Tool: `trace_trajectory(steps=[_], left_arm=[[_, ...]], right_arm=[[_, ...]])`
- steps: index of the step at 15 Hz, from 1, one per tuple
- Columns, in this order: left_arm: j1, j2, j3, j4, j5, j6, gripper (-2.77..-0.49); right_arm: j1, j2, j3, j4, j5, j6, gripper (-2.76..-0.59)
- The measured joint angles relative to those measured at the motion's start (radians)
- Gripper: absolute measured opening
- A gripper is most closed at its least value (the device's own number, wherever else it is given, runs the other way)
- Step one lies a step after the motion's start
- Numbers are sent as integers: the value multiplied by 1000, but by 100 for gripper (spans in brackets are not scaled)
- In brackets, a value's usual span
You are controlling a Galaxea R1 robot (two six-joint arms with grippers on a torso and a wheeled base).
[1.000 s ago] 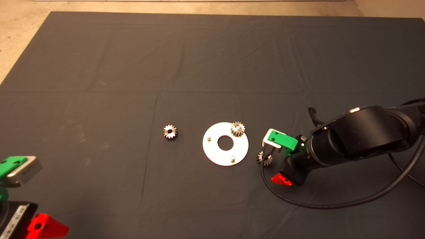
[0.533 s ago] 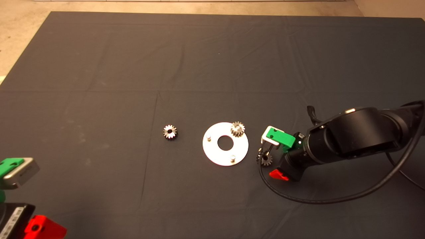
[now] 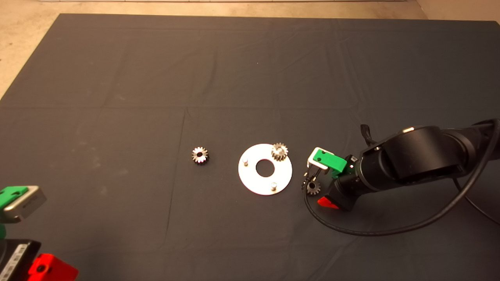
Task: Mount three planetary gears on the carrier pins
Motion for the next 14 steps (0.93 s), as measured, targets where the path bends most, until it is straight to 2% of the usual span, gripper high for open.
trace_trajectory(steps=[8, 14], left_arm=[[0, -2, 0, 0, 0, 0, -51], [0, -2, 0, 0, 0, 0, -51]], right_arm=[[0, 14, -28, -1, 0, 0, -140], [-6, 68, -72, -4, 0, 0, -140]])
